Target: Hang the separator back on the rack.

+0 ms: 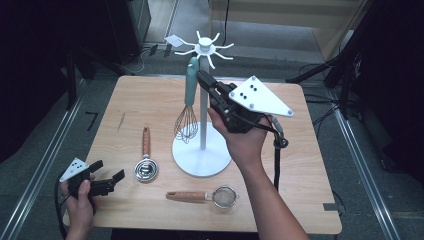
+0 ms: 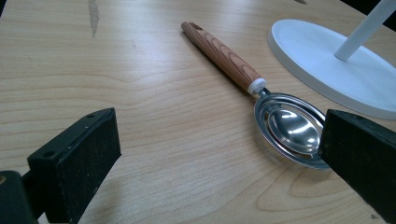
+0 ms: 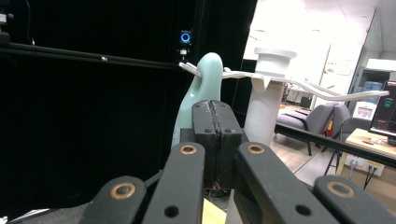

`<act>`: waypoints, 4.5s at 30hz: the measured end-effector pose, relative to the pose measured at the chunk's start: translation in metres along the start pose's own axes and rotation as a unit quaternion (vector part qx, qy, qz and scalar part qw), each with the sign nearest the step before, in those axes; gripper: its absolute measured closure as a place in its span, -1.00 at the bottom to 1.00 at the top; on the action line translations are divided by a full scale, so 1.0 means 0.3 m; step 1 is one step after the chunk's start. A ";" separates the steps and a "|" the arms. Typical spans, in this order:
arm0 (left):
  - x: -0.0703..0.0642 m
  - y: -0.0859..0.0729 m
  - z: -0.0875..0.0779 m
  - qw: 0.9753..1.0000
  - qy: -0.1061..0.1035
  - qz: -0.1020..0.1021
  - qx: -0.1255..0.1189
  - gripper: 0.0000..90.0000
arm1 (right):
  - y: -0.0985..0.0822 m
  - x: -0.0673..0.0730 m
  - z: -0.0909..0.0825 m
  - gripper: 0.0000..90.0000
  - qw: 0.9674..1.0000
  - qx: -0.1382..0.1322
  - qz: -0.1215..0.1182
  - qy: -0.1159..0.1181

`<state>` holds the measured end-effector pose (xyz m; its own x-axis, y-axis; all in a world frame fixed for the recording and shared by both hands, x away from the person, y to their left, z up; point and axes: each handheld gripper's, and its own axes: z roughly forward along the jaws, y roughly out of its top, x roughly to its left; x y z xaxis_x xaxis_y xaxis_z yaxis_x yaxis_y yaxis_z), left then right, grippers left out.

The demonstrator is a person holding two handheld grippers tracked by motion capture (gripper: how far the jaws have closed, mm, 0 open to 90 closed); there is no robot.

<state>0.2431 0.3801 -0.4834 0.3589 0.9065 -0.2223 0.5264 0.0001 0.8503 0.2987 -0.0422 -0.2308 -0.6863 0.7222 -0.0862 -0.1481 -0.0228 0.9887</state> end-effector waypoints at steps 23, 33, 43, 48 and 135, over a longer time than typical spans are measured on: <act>-0.001 0.000 0.001 1.000 0.000 0.001 0.000 -1.00 | -0.092 -0.079 -0.088 0.84 0.999 0.033 -0.001 -0.040; -0.002 0.000 0.001 1.000 0.000 0.002 -0.001 -1.00 | -0.190 -0.122 -0.152 0.62 0.996 0.077 -0.003 -0.054; -0.002 0.000 0.001 1.000 0.001 0.002 -0.001 -1.00 | -0.309 -0.146 -0.203 0.48 0.991 0.114 0.000 -0.067; -0.002 0.000 0.001 1.000 0.000 0.002 -0.001 -1.00 | -0.381 -0.156 -0.229 0.34 0.987 0.143 0.010 -0.066; -0.011 0.003 0.009 1.000 0.002 0.018 0.014 -1.00 | -0.765 0.191 -0.043 0.57 0.747 0.588 -0.040 0.308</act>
<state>0.2445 0.3758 -0.4832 0.3756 0.9072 -0.1895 0.5337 -0.0446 0.8445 0.2842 -0.0047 -0.4641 -0.9600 0.2243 0.1674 0.2721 0.8881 0.3704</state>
